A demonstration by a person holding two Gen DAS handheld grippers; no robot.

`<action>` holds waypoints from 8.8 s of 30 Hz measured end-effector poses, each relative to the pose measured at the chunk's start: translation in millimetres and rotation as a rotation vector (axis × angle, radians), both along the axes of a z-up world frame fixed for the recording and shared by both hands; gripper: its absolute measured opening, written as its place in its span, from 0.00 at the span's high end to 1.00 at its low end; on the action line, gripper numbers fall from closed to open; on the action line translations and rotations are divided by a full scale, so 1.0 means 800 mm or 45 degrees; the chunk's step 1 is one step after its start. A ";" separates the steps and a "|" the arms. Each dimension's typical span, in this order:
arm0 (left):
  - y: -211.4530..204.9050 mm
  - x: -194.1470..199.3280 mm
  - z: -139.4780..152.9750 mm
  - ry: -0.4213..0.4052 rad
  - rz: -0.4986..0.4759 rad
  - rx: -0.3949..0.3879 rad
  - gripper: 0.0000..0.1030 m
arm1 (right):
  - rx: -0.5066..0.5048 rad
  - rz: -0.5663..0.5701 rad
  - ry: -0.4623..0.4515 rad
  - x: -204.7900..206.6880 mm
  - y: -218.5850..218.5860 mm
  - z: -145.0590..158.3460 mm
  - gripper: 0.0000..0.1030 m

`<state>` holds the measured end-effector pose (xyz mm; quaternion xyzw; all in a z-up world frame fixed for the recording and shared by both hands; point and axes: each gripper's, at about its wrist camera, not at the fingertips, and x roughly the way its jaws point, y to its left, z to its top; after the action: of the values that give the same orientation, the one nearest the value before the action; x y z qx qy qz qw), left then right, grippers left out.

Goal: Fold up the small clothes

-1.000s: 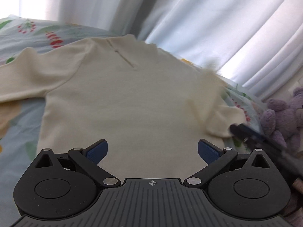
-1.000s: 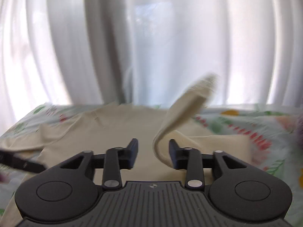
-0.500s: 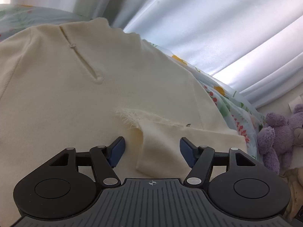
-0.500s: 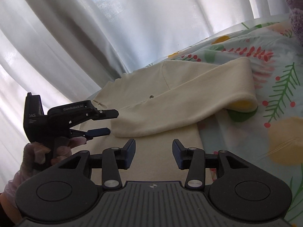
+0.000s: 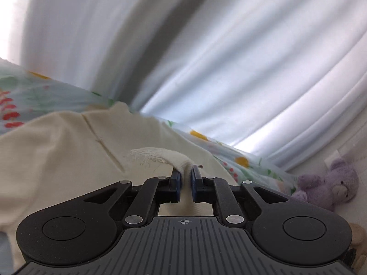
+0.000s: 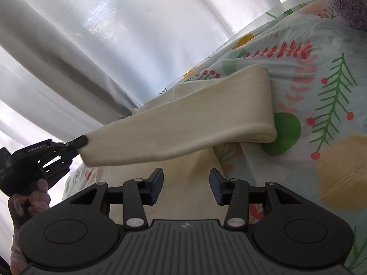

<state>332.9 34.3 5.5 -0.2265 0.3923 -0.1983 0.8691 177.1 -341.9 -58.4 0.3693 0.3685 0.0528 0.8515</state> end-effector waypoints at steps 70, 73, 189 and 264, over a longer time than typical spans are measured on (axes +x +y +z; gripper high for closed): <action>0.108 -0.009 -0.061 0.228 0.068 0.247 0.82 | -1.143 0.287 0.084 0.132 0.119 -0.008 0.81; 0.115 -0.013 -0.059 0.225 0.076 0.235 0.82 | -1.171 0.290 0.084 0.133 0.124 -0.010 0.81; 0.102 -0.107 -0.080 0.118 0.439 0.376 0.46 | -0.801 0.186 -0.120 0.126 0.113 0.018 0.95; -0.004 -0.102 -0.072 0.161 0.174 0.642 0.30 | -0.675 0.294 -0.069 0.056 0.095 -0.009 0.65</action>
<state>251.5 31.3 -52.4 -0.0407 0.4668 -0.0205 0.8832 221.9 -266.0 -65.4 0.0878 0.3861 0.0611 0.9162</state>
